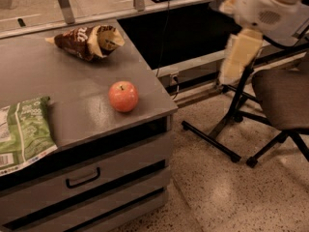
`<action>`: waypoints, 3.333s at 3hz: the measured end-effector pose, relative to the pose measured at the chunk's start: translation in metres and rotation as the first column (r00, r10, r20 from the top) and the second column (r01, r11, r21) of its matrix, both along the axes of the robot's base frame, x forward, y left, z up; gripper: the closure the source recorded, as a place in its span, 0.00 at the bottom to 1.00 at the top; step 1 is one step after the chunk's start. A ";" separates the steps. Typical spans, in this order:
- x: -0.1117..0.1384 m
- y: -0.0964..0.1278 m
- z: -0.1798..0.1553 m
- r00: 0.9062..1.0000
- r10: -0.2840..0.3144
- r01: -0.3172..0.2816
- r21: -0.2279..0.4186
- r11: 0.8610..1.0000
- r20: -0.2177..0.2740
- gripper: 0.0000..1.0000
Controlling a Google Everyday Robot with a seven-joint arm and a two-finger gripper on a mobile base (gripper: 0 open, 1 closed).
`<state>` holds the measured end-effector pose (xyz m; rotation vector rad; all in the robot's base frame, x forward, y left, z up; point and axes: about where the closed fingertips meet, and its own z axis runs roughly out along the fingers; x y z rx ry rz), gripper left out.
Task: Move brown chip bag near green jalapeno chip bag
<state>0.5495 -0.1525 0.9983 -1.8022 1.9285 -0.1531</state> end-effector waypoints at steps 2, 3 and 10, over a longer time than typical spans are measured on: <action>0.131 0.148 0.027 0.974 0.174 -0.192 0.122 0.974 0.145 0.00; 0.178 0.203 0.014 0.971 0.193 -0.219 0.204 0.954 0.138 0.00; 0.179 0.315 -0.066 0.928 0.372 -0.345 0.295 0.891 -0.036 1.00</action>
Offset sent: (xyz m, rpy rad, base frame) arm 0.2124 0.2437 0.0404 0.2136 -0.1995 0.2786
